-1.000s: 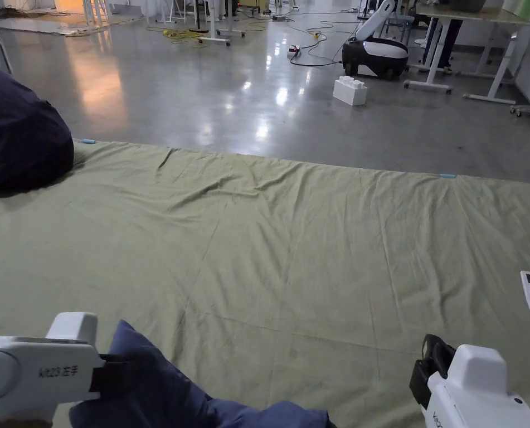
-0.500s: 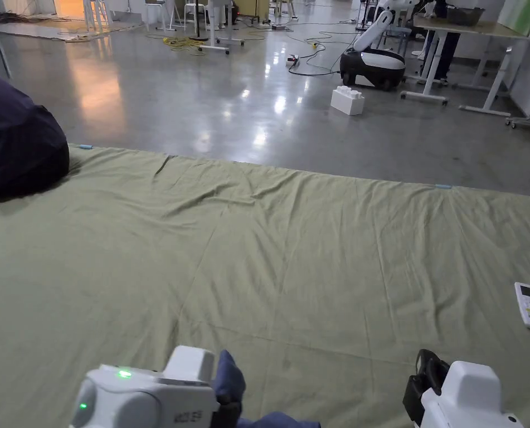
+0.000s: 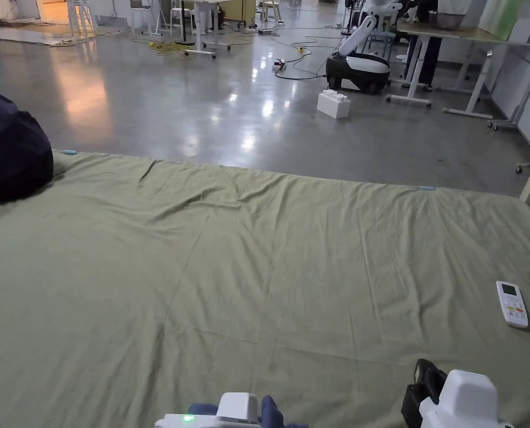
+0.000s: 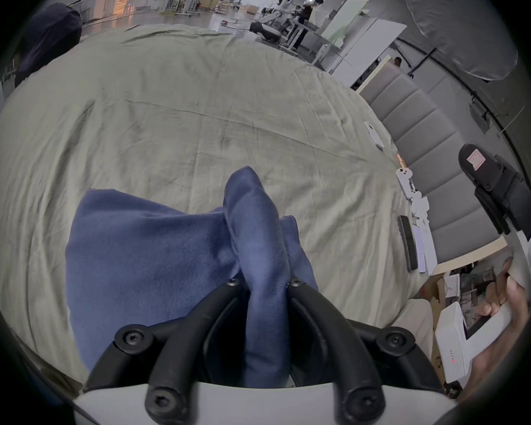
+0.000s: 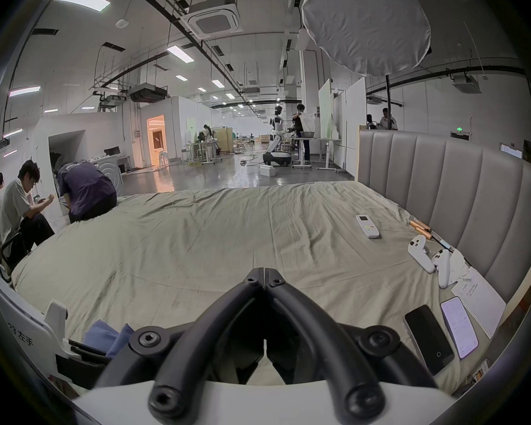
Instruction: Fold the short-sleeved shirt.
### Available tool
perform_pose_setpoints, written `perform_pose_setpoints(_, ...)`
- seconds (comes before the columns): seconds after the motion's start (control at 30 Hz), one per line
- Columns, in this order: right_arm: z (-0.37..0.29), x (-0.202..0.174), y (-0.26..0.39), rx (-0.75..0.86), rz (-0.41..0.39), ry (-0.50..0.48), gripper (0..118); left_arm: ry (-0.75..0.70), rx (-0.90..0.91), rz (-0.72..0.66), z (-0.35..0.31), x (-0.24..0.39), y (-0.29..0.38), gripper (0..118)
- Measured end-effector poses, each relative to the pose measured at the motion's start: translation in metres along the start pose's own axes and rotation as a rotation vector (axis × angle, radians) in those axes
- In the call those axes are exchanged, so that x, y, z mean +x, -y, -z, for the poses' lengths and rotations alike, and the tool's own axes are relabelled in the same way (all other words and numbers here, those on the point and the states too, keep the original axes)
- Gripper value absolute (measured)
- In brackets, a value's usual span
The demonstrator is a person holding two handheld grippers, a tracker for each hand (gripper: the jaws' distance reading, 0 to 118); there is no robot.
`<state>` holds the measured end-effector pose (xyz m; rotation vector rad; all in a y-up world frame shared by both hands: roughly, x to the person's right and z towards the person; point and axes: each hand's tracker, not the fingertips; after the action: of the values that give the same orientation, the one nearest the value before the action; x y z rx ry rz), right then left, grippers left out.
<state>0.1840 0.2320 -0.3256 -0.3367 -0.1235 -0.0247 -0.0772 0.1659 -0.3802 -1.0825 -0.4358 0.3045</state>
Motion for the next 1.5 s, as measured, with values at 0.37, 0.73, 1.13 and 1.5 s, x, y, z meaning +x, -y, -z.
perform_pose_setpoints(0.37, -0.003, 0.002, 0.003, -0.007, 0.018, -0.003, 0, 0.153, 0.094, 0.002, -0.054, -0.016, -0.01, 64)
perform_pose_setpoints(0.73, -0.003, 0.006, 0.012, -0.032, 0.021, 0.002, 0, 0.093, -0.088, 0.002, 0.035, 0.017, 0.029, 11)
perform_pose_setpoints(1.13, -0.004, 0.005, 0.002, -0.015, 0.02, -0.002, 0, 0.151, 0.026, 0.064, 0.005, 0.016, 0.024, 5)
perform_pose_setpoints(1.5, -0.01, -0.009, -0.03, 0.126, -0.021, 0.027, 0, -0.159, 0.619, 0.328, -0.105, 0.012, -0.021, 5)
